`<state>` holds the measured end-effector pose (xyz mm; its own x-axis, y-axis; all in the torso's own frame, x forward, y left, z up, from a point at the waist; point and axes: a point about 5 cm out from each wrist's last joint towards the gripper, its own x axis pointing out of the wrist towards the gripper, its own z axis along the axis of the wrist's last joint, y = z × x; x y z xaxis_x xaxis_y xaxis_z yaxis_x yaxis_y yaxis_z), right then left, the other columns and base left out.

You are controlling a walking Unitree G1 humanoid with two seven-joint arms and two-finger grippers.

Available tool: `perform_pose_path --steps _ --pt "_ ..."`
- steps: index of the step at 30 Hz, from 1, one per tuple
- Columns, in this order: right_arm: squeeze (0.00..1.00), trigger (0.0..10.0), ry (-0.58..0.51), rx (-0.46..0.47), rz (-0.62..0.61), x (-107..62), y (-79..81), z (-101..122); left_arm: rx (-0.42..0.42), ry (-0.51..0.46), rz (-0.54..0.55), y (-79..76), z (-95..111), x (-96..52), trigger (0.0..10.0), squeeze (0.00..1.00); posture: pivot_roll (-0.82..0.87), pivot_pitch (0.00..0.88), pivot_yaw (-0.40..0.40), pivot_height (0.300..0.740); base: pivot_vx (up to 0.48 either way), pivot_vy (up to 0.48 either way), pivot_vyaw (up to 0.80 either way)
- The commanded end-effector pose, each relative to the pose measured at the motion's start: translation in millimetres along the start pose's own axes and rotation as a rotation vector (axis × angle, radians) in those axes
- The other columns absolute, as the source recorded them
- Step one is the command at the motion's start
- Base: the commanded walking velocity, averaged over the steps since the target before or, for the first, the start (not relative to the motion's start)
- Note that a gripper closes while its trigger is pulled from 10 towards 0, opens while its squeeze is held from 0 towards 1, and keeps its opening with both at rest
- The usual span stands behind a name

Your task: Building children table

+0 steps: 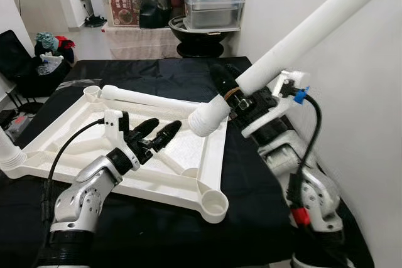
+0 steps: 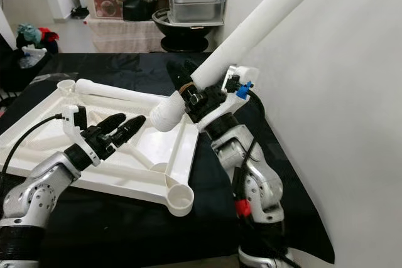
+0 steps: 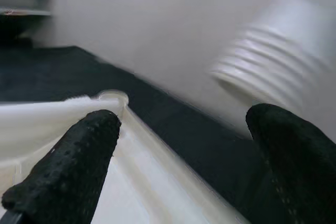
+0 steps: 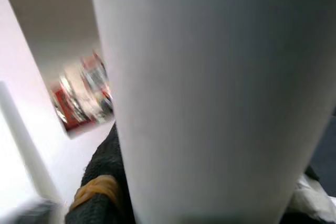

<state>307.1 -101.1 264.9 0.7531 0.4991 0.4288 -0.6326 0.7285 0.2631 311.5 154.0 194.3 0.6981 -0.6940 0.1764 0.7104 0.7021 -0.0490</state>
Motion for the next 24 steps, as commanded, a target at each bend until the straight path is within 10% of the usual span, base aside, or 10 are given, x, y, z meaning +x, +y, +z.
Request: perform_pose_path --steps 1,11,24 --pt "0.0 10.0 0.055 -0.099 0.033 2.0 4.5 -7.2 0.15 0.101 -0.044 -2.4 -10.1 -4.0 10.0 0.0 0.07 0.0 -0.025 0.74 0.0 0.0 0.0" --pt "0.0 10.0 0.192 -0.291 0.102 6.2 12.6 -31.0 0.222 0.236 -0.181 -4.3 -8.8 -4.5 10.0 0.0 0.06 0.0 -0.014 0.74 0.0 0.0 0.0" --pt "0.0 10.0 0.166 -0.19 0.242 14.7 44.7 -32.5 0.246 0.268 -0.213 -2.3 -17.4 -1.2 10.0 0.0 0.06 0.0 -0.011 0.74 0.0 0.0 0.0"
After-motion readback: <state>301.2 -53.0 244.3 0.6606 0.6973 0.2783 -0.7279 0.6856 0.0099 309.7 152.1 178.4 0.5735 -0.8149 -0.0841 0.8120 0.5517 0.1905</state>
